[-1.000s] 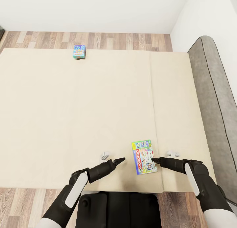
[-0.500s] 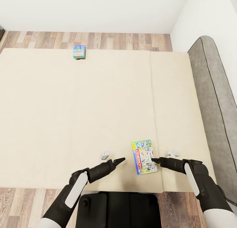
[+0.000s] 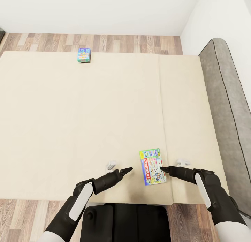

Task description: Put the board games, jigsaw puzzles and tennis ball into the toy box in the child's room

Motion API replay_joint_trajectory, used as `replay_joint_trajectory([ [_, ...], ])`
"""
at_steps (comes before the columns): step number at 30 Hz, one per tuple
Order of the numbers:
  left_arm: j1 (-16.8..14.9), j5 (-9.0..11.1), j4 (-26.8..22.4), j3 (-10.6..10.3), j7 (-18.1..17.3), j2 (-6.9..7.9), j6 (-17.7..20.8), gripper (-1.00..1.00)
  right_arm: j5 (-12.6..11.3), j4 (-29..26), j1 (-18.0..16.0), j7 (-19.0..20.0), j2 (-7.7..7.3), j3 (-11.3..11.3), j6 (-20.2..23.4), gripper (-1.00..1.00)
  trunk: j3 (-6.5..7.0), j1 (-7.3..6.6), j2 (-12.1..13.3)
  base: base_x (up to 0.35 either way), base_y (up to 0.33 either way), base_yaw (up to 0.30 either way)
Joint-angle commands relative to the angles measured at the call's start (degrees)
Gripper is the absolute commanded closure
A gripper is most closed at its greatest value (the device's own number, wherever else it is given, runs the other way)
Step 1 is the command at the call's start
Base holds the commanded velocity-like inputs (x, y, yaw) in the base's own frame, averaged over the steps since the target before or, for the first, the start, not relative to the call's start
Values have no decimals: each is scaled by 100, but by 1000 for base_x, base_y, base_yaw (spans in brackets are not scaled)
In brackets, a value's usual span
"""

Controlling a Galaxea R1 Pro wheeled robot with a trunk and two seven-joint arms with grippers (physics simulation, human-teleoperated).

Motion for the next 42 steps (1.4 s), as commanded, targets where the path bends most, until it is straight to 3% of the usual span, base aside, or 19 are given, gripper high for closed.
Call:
replay_joint_trajectory([
  [1,-2,30,-1,5,2,-2,38,-100,-44,-4,-2,-8,0,-6,29,-100,-3,1,-4,0,0,0],
  [42,-1,30,7,5,4,-2,38,-100,-43,-1,-2,-10,1,-6,-17,-100,-3,1,-4,0,0,0],
])
